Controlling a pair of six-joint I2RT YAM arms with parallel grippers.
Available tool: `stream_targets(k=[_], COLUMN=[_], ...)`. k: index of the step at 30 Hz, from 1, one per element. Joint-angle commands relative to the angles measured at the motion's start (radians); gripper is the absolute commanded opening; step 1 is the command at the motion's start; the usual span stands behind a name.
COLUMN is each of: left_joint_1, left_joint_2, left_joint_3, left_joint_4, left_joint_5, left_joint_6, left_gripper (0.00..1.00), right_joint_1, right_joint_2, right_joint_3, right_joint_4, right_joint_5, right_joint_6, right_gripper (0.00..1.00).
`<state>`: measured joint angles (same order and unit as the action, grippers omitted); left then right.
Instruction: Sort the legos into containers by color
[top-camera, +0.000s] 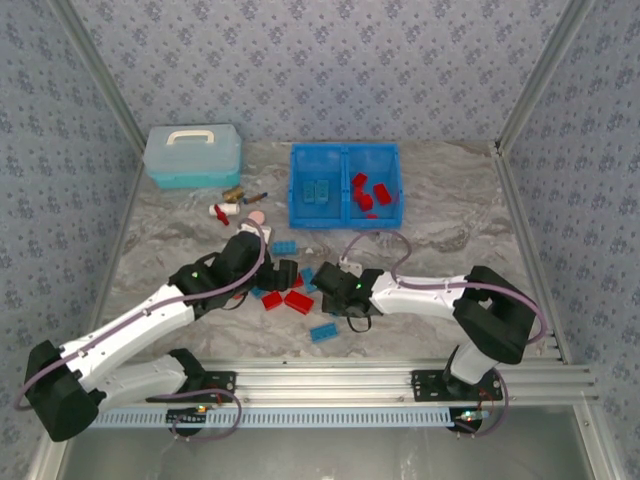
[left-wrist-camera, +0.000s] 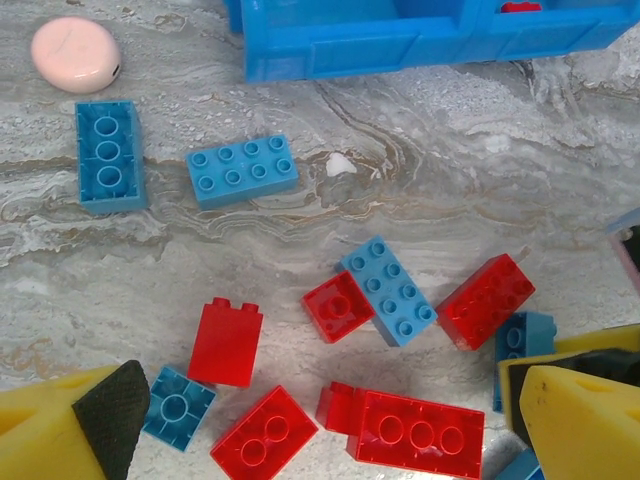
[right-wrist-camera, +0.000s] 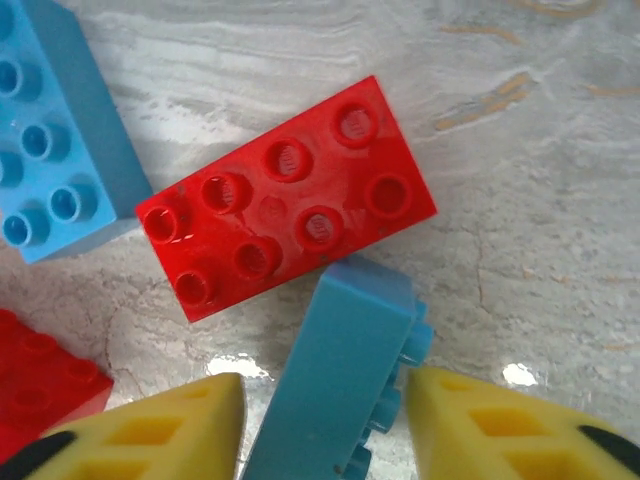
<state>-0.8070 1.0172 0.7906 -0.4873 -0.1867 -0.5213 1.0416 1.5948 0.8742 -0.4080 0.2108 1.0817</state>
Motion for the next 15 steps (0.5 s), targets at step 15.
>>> stream_targets(k=[15], left_joint_1=[0.003], left_joint_2=[-0.248], left_joint_3=[-0.061], left_joint_4=[0.046], left_joint_5=[-0.001], left_joint_6=[-0.006], left_gripper=[0.99], right_joint_1=[0.032], right_joint_2=[-0.146], right_joint_3=[0.450], right_joint_4=[-0.257], right_joint_5=[0.413], right_joint_6=[-0.435], right_gripper=[0.21])
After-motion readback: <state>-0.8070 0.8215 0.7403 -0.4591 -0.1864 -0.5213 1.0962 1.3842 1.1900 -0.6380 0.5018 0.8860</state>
